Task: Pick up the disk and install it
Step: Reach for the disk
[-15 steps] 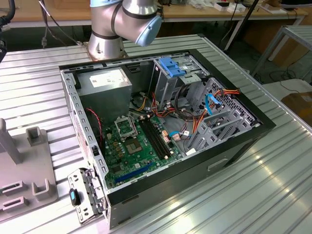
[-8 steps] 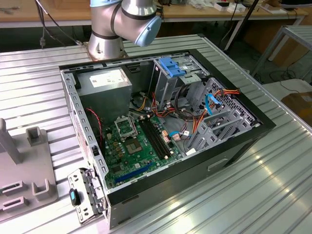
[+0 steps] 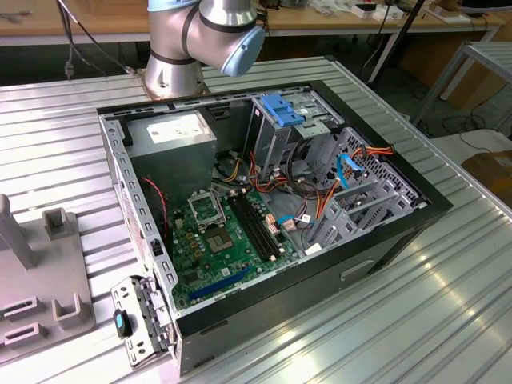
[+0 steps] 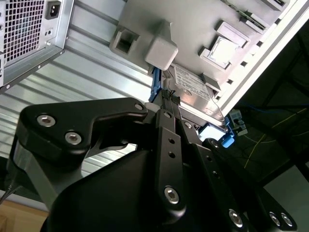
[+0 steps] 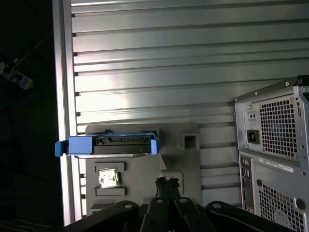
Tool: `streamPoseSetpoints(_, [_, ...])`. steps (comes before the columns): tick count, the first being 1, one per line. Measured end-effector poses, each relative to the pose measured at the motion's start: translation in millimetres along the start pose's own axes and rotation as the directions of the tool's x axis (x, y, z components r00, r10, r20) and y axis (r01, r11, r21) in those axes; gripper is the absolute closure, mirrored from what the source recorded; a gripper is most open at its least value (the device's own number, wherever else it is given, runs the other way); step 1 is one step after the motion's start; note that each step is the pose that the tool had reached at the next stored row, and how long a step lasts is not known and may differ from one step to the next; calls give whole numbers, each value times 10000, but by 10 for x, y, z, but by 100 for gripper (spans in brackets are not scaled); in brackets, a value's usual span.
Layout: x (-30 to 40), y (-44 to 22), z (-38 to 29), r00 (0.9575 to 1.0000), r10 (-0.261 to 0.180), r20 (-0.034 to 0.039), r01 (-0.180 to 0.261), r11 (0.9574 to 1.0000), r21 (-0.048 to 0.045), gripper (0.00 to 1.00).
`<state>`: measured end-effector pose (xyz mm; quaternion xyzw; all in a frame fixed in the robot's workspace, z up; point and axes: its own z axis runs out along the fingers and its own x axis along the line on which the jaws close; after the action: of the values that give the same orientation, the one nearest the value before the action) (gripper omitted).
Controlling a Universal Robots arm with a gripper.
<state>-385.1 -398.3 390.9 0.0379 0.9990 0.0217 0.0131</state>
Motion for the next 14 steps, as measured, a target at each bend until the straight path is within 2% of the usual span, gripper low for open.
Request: streamPoseSetpoints(14, [28, -2, 0, 10000, 2, 1, -2, 10000, -1, 89])
